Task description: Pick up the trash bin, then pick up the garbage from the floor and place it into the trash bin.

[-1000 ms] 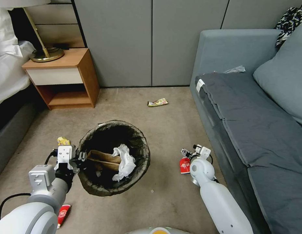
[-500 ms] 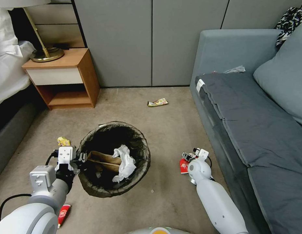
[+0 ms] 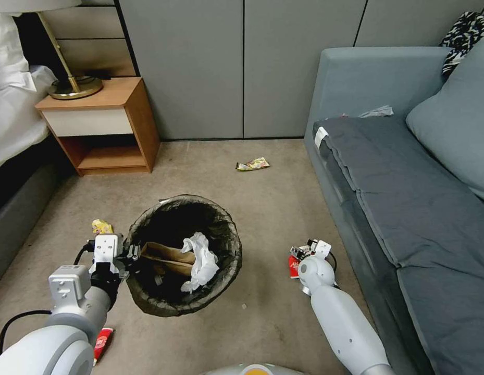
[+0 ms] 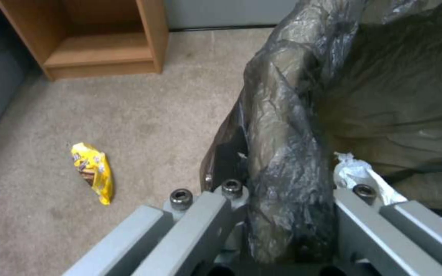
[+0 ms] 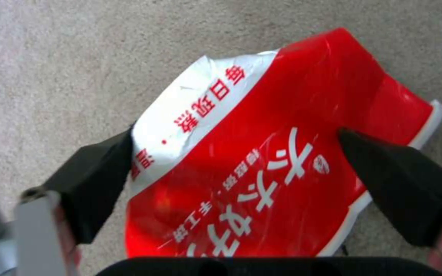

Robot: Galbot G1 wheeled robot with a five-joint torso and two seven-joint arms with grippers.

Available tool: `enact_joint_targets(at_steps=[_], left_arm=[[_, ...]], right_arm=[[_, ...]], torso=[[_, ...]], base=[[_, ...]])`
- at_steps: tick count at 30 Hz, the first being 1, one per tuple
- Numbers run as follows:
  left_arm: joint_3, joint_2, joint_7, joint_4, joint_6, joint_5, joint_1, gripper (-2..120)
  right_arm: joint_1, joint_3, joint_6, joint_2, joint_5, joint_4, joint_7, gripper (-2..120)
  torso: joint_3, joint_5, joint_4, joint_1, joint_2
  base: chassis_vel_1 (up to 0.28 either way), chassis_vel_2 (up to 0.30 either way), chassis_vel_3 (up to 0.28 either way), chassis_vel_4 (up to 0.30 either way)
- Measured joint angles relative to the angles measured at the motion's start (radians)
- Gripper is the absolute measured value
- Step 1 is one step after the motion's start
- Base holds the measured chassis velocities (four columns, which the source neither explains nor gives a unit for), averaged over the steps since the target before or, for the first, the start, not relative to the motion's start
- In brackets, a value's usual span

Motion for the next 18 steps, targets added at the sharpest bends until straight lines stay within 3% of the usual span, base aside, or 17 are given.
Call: enact_joint_targets(at_steps=[18], left_arm=[[0.003, 0.003, 0.002, 0.000, -0.005, 0.001, -0.015, 1]], right_arm=[[-0.006, 0.002, 0.013, 0.013, -0.034, 0.006, -0.012, 30]], torso=[[0.000, 0.0003, 0.0002, 0.000, 0.000]], base=[[0.000, 0.000, 0.000, 0.000]])
